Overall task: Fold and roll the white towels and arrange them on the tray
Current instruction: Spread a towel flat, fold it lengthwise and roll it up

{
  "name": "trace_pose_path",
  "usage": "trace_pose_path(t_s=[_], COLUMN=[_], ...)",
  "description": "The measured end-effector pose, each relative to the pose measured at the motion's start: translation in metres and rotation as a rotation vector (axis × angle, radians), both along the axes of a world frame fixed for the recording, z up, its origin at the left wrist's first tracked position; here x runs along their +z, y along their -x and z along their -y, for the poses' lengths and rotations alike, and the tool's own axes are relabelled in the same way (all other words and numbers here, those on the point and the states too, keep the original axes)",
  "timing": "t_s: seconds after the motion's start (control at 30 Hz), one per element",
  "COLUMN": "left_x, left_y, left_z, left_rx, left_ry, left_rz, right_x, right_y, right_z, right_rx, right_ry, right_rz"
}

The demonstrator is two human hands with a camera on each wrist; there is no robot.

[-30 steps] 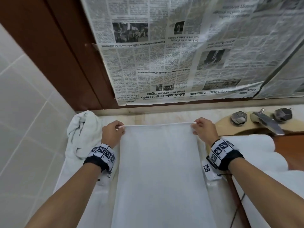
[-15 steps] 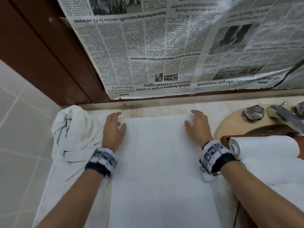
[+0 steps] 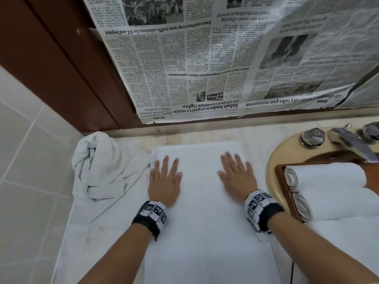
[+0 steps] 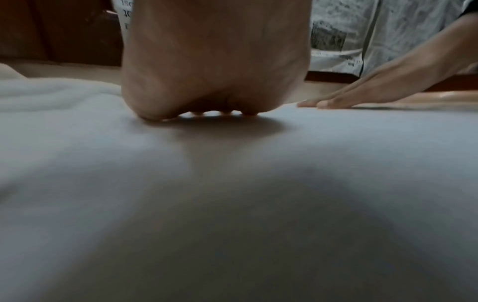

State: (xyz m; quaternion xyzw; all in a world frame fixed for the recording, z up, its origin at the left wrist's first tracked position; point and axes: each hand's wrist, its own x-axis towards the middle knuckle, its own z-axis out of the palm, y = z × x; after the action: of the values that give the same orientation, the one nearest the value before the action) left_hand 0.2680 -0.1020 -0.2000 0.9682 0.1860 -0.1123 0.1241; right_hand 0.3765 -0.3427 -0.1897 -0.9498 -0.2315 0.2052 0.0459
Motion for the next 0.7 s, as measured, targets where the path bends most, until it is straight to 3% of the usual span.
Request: trace_pose_path(t_s=[0.13, 0.27, 0.37, 0.53, 0.7], left_x=[0.014, 0.022, 0.012, -0.002, 0.002], left_y=[0.021, 0.057, 0.081, 0.104, 0.105], left_z=[-0.003, 0.039, 0.062, 0.036, 0.009], left_rx=[-0.008, -0.082, -0.119, -0.065, 0.044], left_ry=[0.099, 0.159, 0.123, 0.025, 0.044], left_rz=[0.091, 0.086, 0.032, 0.041, 0.075], right_x=[0.007, 0.008, -0.002, -0.004, 0.004], right_y=[0.007, 0.071, 0.111, 0.110, 0.099], right_z=[0.029, 0.015, 0.012, 0.045, 0.076], right_rx=[-0.154, 0.027, 0.096, 0.029, -0.133], right_ry=[0.012, -0.113, -0.100, -0.033, -0.040], right_rz=[0.024, 0.065, 0.065, 0.051, 0.028])
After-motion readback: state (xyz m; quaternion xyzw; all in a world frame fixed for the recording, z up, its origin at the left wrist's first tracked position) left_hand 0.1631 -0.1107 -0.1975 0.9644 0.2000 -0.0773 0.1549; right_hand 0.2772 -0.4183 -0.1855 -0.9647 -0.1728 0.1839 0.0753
